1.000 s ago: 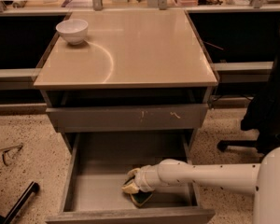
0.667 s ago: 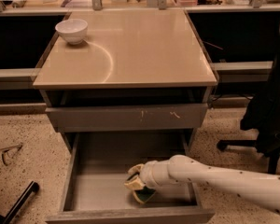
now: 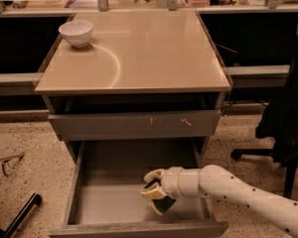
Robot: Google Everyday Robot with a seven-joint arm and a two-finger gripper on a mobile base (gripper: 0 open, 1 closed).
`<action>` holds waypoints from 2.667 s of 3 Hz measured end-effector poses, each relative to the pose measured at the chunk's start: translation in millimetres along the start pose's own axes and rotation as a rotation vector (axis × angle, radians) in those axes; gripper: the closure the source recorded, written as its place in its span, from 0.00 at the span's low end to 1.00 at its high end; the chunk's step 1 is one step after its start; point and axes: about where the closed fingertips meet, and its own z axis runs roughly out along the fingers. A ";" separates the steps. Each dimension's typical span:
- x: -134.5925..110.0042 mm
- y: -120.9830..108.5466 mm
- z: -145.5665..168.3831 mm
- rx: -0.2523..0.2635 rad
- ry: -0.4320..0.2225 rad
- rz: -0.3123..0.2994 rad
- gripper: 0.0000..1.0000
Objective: Pick sponge from middle drawer and place on counter
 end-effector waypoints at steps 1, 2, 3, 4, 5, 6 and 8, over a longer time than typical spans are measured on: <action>3.5 -0.2 1.4 -0.001 0.006 0.007 1.00; -13.4 -2.9 -11.7 0.032 -0.013 -0.030 1.00; -67.3 -8.6 -48.4 0.126 -0.060 -0.182 1.00; -137.7 -10.9 -76.6 0.177 -0.154 -0.344 1.00; -137.4 -11.0 -76.6 0.177 -0.153 -0.344 1.00; -146.7 -14.9 -79.6 0.183 -0.168 -0.362 1.00; -301.9 -51.2 -173.1 0.321 -0.366 -0.615 1.00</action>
Offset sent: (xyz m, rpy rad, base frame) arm 0.0062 -0.0110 0.0479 -0.0061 -0.1190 -0.0286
